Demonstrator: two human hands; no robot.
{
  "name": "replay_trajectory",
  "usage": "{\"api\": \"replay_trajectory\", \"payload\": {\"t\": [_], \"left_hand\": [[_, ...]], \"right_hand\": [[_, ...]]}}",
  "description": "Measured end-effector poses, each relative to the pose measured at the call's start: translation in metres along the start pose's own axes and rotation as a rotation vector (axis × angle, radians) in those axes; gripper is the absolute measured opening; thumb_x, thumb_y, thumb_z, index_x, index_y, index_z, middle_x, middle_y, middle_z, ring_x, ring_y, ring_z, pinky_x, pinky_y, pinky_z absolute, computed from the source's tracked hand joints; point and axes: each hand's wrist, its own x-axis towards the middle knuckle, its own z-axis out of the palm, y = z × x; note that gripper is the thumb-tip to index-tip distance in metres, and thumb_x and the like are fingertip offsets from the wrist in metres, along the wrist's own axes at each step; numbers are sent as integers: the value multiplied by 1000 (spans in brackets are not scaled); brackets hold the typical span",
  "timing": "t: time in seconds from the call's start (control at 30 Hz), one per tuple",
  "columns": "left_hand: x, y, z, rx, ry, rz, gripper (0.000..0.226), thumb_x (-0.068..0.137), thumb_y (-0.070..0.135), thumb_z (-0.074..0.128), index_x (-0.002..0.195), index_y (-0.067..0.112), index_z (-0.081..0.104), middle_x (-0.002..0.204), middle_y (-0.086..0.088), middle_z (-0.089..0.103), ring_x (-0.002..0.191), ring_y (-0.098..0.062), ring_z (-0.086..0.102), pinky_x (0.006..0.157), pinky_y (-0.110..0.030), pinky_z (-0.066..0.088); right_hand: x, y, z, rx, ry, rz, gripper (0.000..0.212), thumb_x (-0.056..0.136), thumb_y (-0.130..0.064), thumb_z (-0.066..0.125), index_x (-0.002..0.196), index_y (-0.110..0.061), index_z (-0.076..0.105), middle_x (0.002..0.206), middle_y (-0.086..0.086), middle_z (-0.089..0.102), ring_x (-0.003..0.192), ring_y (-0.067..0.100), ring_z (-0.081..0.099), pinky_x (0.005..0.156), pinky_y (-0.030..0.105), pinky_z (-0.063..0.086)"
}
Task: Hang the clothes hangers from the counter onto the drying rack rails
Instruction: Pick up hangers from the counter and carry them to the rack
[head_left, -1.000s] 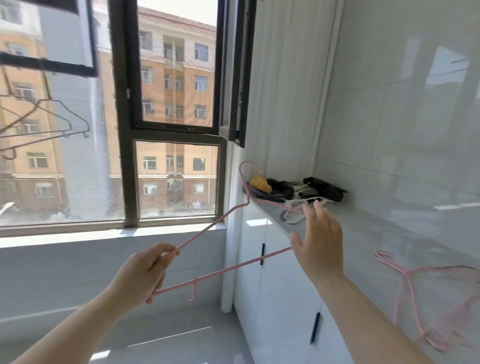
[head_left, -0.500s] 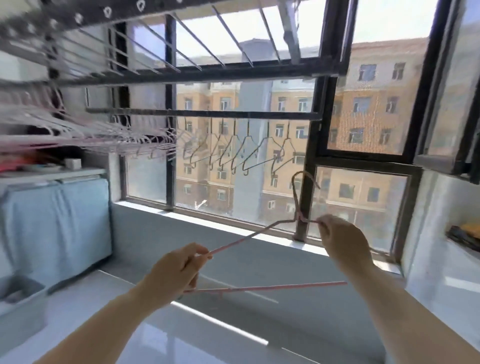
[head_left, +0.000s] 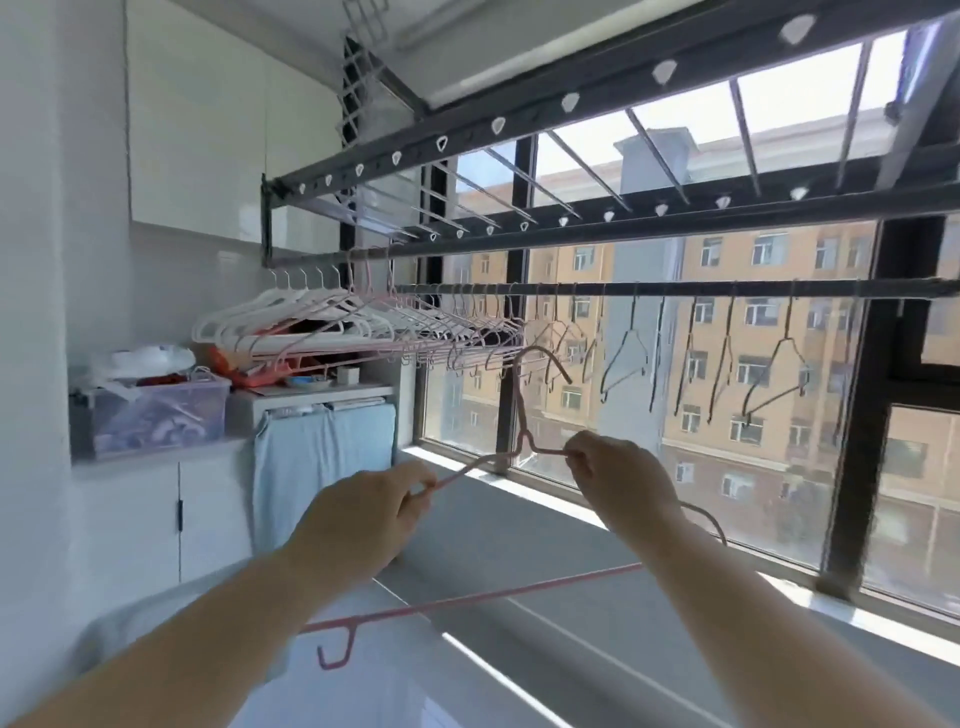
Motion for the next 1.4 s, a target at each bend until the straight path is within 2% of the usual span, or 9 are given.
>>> {"api": "replay_trajectory", "payload": {"t": [0.13, 0.27, 0.43, 0.53, 0.6, 0.8, 0.9, 1.27, 1.4], "left_hand": [[29, -42, -17, 43, 91, -66, 24, 97, 26, 38, 116, 23, 52, 83, -1, 64, 51, -5, 45, 63, -27, 47], [74, -81, -24, 55, 154, -109, 26, 97, 21, 39, 118, 18, 53, 68, 7, 52, 56, -8, 50, 61, -25, 46], [143, -112, -37, 60, 284, -136, 20, 96, 23, 41, 102, 21, 61, 60, 3, 54, 49, -15, 49, 53, -28, 40], [189, -125, -46, 102, 328, -165, 25, 97, 22, 39, 102, 12, 61, 76, -9, 64, 58, -21, 53, 66, -33, 48], [215, -133, -46, 126, 365, -170, 27, 97, 21, 38, 102, 10, 62, 72, -7, 61, 56, -17, 49, 61, -30, 45], [276, -151, -33, 87, 379, -192, 29, 98, 16, 33, 106, 5, 58, 66, -1, 53, 55, -13, 51, 55, -24, 44], [300, -159, -19, 67, 404, -187, 29, 98, 14, 34, 114, 6, 56, 62, 5, 46, 51, -7, 44, 45, -17, 32], [339, -173, 10, 71, 385, -159, 30, 99, 16, 32, 118, 8, 54, 74, -2, 51, 65, -19, 47, 53, -28, 31], [338, -185, 16, 56, 362, -146, 27, 99, 16, 33, 109, 6, 56, 61, 3, 42, 58, -16, 44, 46, -24, 24]], "right_hand": [[57, -34, 11, 23, -3, -69, 28, 99, -23, 37, 121, -16, 54, 116, 4, 63, 103, 25, 59, 81, 29, 45], [124, -49, 8, -58, 98, -179, 33, 98, -21, 41, 130, -14, 45, 128, 2, 56, 117, 19, 52, 96, 30, 41], [213, -52, -9, -362, 408, -218, 32, 98, -12, 35, 127, -12, 46, 131, 4, 50, 128, 21, 37, 110, 35, 22], [252, -58, -16, -493, 455, -218, 37, 95, -9, 35, 131, -10, 42, 140, 9, 40, 136, 27, 25, 114, 41, 12], [275, -62, -18, -549, 452, -206, 43, 94, -9, 38, 137, -10, 35, 146, 11, 33, 140, 29, 19, 115, 45, 7], [314, -58, -16, -588, 331, -11, 38, 93, -14, 42, 131, -10, 39, 129, 8, 51, 122, 28, 46, 107, 44, 27], [320, -52, -11, -620, 350, -17, 32, 93, -12, 42, 125, -11, 44, 116, 6, 57, 111, 27, 53, 96, 38, 37], [321, -45, 6, -689, 466, -25, 32, 93, -12, 38, 125, -9, 42, 117, 8, 55, 113, 27, 50, 98, 38, 34], [321, -49, 8, -714, 456, 13, 33, 92, -12, 40, 125, -9, 42, 118, 9, 54, 112, 28, 49, 98, 39, 34]]}}
